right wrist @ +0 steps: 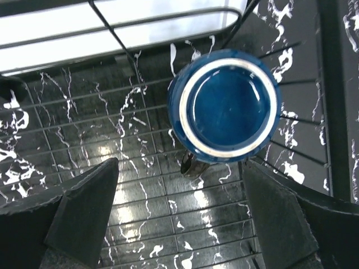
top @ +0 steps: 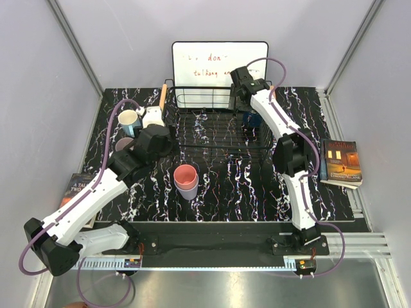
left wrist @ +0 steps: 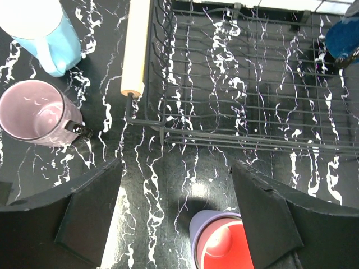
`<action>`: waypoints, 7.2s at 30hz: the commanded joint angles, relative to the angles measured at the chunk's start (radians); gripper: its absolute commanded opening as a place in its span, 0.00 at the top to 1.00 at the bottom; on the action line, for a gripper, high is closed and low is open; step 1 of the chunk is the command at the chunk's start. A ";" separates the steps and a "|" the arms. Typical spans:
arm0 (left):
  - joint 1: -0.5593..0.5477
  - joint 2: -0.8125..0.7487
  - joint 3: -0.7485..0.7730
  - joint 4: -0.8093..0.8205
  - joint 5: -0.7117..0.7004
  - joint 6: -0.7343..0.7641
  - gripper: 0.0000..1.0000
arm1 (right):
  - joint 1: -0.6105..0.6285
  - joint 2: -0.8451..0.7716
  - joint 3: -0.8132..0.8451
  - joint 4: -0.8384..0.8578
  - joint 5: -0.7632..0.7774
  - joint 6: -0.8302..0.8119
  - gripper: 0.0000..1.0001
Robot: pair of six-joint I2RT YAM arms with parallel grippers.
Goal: Unload the cups from the dish rack
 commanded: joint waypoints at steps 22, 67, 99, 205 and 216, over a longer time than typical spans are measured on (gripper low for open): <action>-0.003 0.005 -0.036 0.053 0.035 -0.031 0.16 | -0.003 -0.107 -0.322 0.212 -0.003 0.097 0.21; -0.002 0.053 -0.030 0.066 0.040 -0.022 0.16 | 0.092 -0.360 -0.658 0.539 0.016 -0.007 1.00; 0.156 -0.095 -0.239 0.701 0.468 -0.221 0.15 | -0.007 -0.999 -1.380 1.373 -0.844 0.372 1.00; 0.219 0.252 0.537 -0.012 0.046 0.170 1.00 | 0.046 -1.231 -1.474 1.125 -0.813 0.229 0.01; 0.437 0.405 0.557 -0.063 -0.012 0.129 1.00 | 0.048 -1.246 -1.491 1.107 -0.809 0.217 0.02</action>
